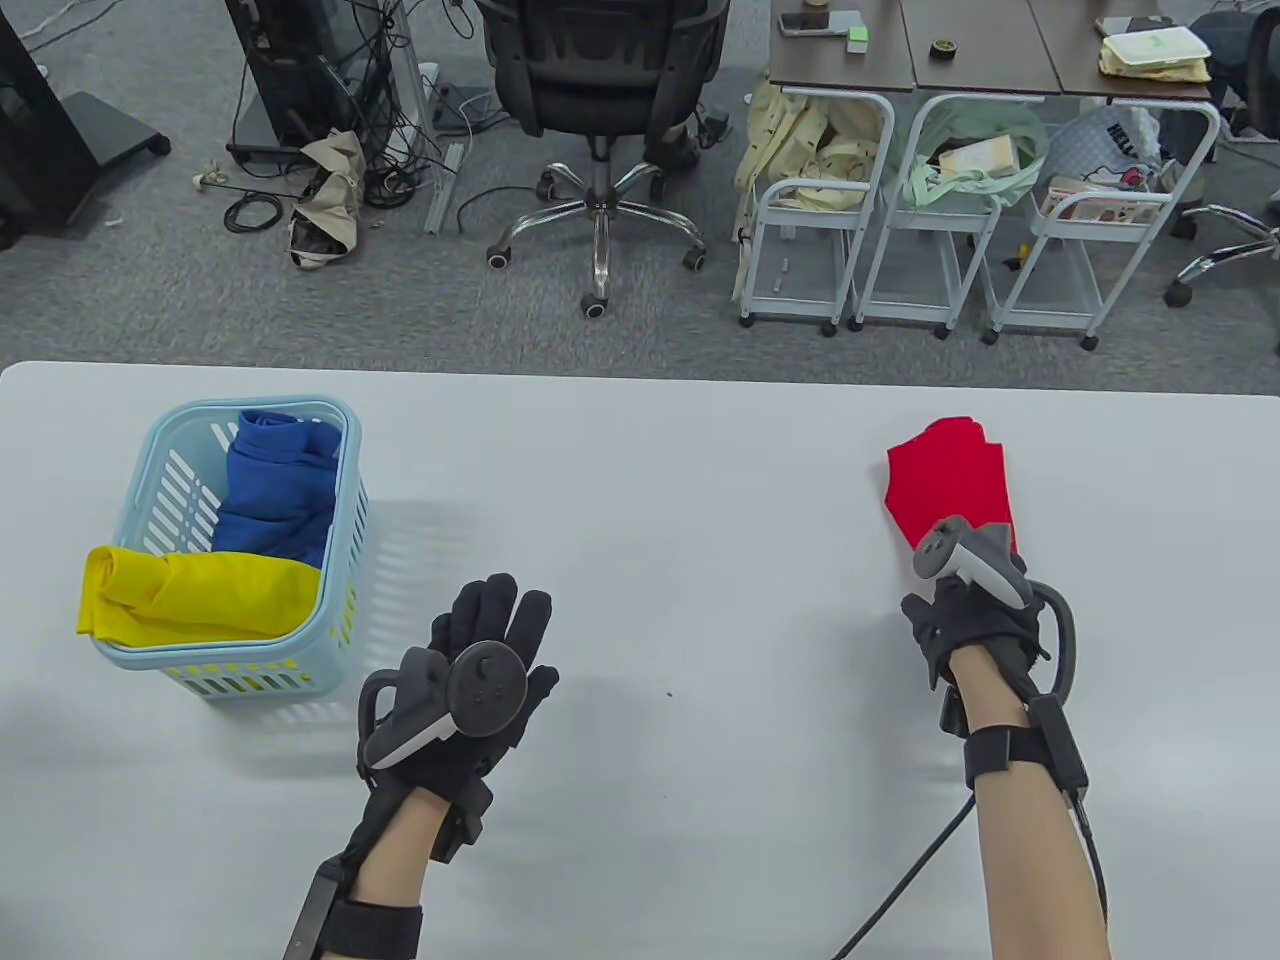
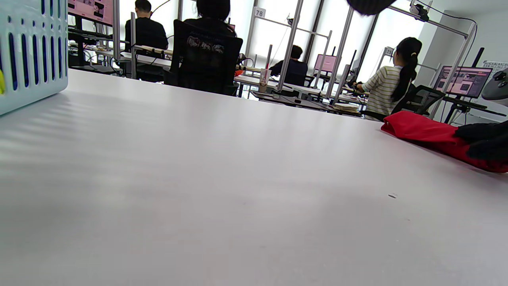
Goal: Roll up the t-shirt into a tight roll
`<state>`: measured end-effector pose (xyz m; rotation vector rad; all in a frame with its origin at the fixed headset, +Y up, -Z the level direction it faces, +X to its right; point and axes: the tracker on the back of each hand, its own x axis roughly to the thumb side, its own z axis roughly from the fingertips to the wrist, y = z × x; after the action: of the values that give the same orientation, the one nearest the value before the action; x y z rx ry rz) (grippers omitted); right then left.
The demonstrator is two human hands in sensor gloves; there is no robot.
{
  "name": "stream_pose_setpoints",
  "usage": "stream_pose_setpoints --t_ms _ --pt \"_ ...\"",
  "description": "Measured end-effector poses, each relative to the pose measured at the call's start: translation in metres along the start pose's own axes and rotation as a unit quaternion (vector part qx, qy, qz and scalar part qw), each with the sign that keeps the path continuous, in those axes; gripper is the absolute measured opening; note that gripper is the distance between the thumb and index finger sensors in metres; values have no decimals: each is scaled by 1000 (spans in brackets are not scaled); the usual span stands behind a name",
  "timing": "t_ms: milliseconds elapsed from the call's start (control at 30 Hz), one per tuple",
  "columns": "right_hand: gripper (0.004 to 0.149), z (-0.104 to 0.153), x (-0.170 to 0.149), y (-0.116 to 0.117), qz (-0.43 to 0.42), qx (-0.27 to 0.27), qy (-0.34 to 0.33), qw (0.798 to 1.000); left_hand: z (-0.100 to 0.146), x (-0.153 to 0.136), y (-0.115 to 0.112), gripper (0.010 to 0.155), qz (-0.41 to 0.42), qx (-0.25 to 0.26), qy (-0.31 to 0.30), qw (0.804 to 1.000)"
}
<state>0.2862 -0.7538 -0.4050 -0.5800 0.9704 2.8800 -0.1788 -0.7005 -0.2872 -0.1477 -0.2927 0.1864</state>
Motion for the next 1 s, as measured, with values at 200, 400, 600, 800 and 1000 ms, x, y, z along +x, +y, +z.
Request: stream_pose_setpoints --t_ms 200,400,600,800,1000 --pt "77 56 14 5 -11 -84 -81 993 1 5 1 70 -20 9 3 1000" --pt "78 131 36 29 -22 -143 -192 971 1 9 -2 69 -33 8 1 999" --pt "78 161 46 56 -10 -184 -232 955 -2 14 -8 69 -52 6 -2 999" --pt "80 138 44 71 42 -157 -212 964 -5 13 -15 69 -69 -1 5 998" --pt "81 137 39 69 31 -149 -206 967 -7 9 -15 70 -83 -3 15 996"
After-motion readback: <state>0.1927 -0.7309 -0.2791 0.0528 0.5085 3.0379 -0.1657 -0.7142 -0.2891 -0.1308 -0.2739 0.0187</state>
